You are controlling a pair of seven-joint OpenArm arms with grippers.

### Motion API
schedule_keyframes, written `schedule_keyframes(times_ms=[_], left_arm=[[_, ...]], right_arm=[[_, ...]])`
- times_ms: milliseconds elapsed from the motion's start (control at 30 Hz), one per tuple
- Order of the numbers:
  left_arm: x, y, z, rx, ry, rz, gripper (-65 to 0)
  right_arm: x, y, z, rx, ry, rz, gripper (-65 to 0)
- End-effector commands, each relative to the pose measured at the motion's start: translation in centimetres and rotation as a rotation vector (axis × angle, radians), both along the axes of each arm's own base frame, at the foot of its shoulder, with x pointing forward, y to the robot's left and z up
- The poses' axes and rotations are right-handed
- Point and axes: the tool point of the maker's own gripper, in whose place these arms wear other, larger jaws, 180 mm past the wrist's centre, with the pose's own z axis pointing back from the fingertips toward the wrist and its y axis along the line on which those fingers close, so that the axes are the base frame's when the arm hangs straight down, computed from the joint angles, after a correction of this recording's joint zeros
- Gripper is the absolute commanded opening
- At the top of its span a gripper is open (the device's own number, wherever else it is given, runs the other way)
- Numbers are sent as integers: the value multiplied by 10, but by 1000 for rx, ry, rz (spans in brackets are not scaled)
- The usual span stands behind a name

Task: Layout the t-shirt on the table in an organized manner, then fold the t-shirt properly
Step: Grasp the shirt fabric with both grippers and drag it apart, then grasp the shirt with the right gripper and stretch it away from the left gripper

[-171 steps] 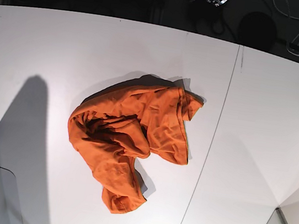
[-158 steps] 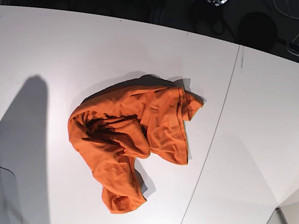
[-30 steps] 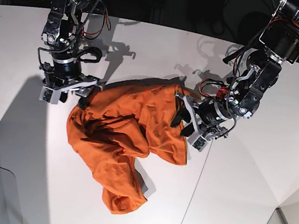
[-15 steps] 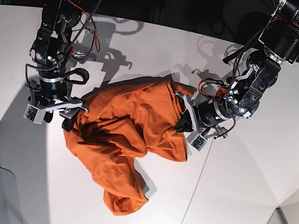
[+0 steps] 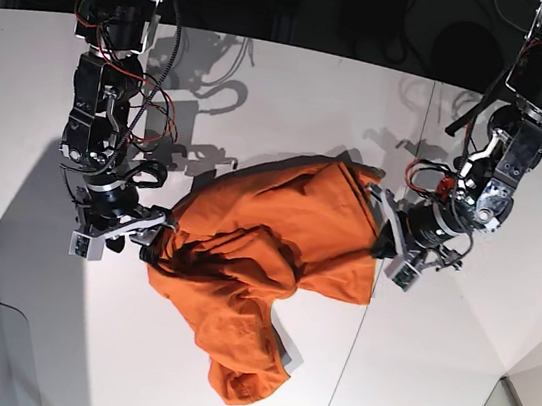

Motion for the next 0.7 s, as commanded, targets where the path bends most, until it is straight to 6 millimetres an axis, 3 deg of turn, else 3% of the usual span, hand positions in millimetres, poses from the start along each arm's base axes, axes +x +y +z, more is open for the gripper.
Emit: schedule_keyframes(times_ms=[0,133,267,333,533,600,667], left_arm=[[15,8,22,-9,-65,18,-650],[22,23,32,-15,-90,64,-650],[25,32,36,-14,-97,89,-650],[26,41,39,-5,-104,102,-650],[35,96,63,42,-161,238,-650],[35,111,67,60,-159,267,-650],[33,114,66,49,-135,278,-650]], right_arm=[[11,-1,19,11,-63,-3,-348],[11,7,22,19,-78,44,-650],[8,27,30,41,-119,156,-650],[9,27,37,45,-140,159,-650],[15,12,95,36,-275,156,-650],[14,16,105,62,-285,171,-650],[13,23,107,102,-286,194,-650]])
